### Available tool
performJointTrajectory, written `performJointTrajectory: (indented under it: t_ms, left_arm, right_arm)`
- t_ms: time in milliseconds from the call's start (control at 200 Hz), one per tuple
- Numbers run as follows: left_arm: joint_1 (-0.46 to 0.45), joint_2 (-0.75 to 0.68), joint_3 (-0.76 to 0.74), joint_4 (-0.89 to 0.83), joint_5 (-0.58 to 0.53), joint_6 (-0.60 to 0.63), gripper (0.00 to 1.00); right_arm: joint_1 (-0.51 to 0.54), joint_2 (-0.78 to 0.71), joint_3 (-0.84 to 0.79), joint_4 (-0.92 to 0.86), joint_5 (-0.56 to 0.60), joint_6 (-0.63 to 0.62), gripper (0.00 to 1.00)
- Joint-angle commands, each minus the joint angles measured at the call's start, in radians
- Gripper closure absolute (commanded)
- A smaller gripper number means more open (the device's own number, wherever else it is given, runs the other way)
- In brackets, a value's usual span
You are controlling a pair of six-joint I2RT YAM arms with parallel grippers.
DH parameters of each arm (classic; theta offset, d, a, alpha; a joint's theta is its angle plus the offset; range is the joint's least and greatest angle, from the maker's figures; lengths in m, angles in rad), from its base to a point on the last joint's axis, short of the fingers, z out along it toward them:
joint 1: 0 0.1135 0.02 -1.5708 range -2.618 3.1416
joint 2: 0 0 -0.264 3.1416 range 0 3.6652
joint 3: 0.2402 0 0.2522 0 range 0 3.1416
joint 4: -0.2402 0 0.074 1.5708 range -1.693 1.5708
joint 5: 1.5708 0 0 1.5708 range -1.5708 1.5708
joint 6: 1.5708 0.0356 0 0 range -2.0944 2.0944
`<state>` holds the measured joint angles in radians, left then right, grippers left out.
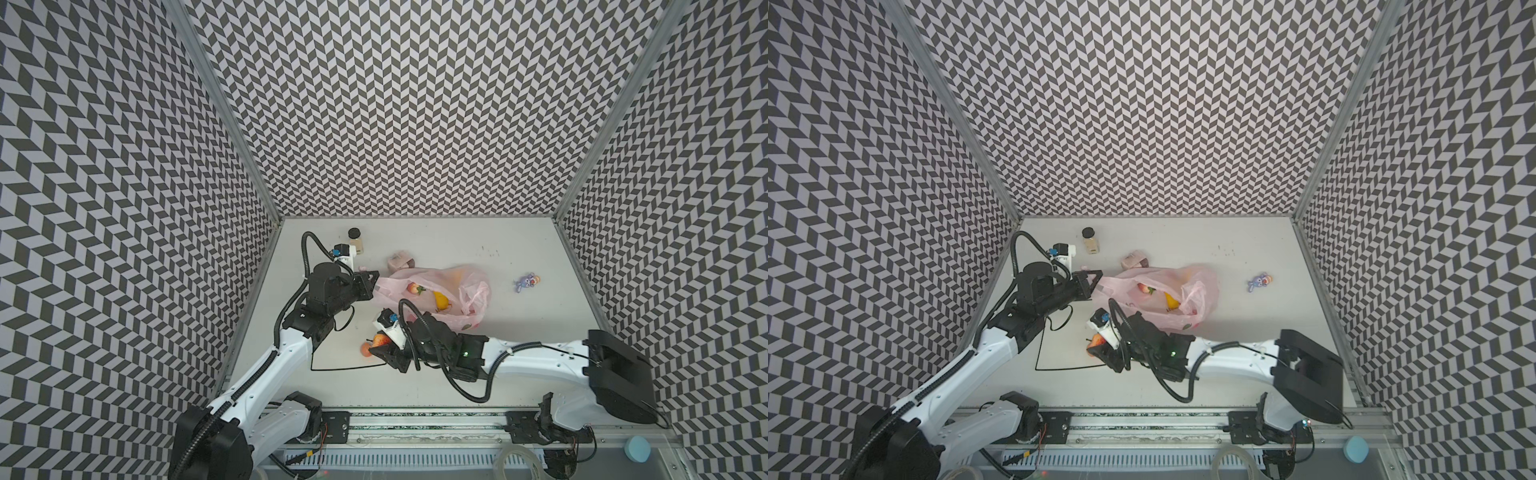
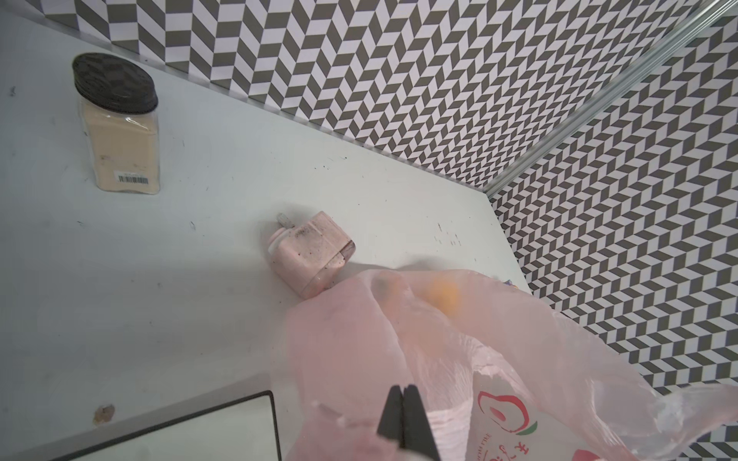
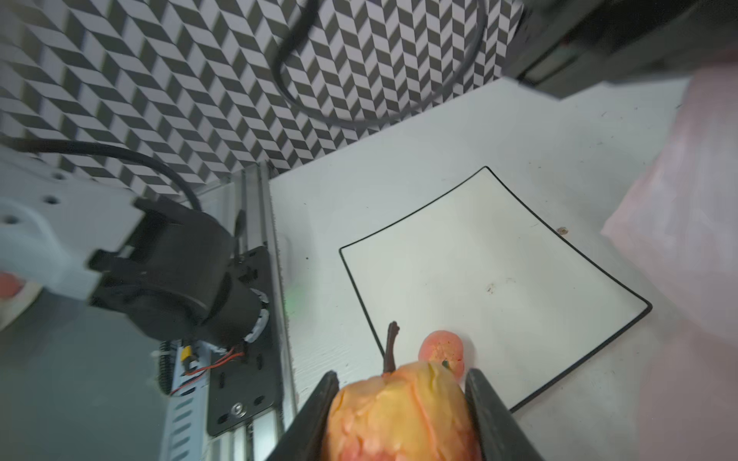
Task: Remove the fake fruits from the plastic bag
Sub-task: 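Pull the apple out with the right gripper and set it on the plate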
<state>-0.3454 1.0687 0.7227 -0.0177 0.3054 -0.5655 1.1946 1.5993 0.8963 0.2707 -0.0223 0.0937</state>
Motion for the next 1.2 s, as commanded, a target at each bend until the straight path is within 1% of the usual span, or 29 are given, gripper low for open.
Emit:
performJointTrajectory:
  t_ms: [0,35,210,316,431,561,676,841,1002,1092,1197]
  left_arm:
    - [0.014,0.017,0.038,0.026,0.051,0.042,1.0]
    - [0.016,0.02,0.039,0.025,0.055,0.044,1.0]
    - [0.019,0.017,0.039,0.008,0.053,0.054,1.0]
    - [0.02,0.009,0.035,0.0,0.046,0.053,1.0]
    - [0.02,0.006,0.03,-0.001,0.047,0.045,1.0]
    - [0.021,0.006,0.028,-0.006,0.049,0.043,1.0]
    - [0.021,0.007,0.028,-0.012,0.048,0.044,1.0]
    - [0.021,0.008,0.028,-0.01,0.041,0.032,1.0]
    - [0.021,0.012,0.028,-0.006,0.037,0.024,1.0]
    - [0.02,0.012,0.024,-0.004,0.035,0.021,1.0]
    - [0.021,0.01,0.023,-0.005,0.035,0.022,1.0]
  right_arm:
    - [-0.003,0.103,0.07,0.166,0.138,-0.006,0.74]
    - [-0.008,0.145,0.09,0.177,0.153,-0.005,0.74]
    - [-0.053,0.33,0.183,0.167,0.152,0.01,0.74]
    - [-0.082,0.394,0.226,0.157,0.137,0.029,0.73]
    - [-0.103,0.442,0.267,0.146,0.094,0.044,0.71]
    - [-0.108,0.493,0.3,0.133,0.053,0.048,0.66]
    - [-0.107,0.524,0.32,0.122,0.024,0.056,0.56]
    - [-0.107,0.516,0.319,0.122,-0.007,0.047,0.45]
    - [-0.112,0.438,0.293,0.126,-0.021,0.048,0.34]
    - [-0.115,0.378,0.279,0.118,-0.054,0.049,0.32]
    - [-0.116,0.295,0.24,0.101,-0.084,0.043,0.31]
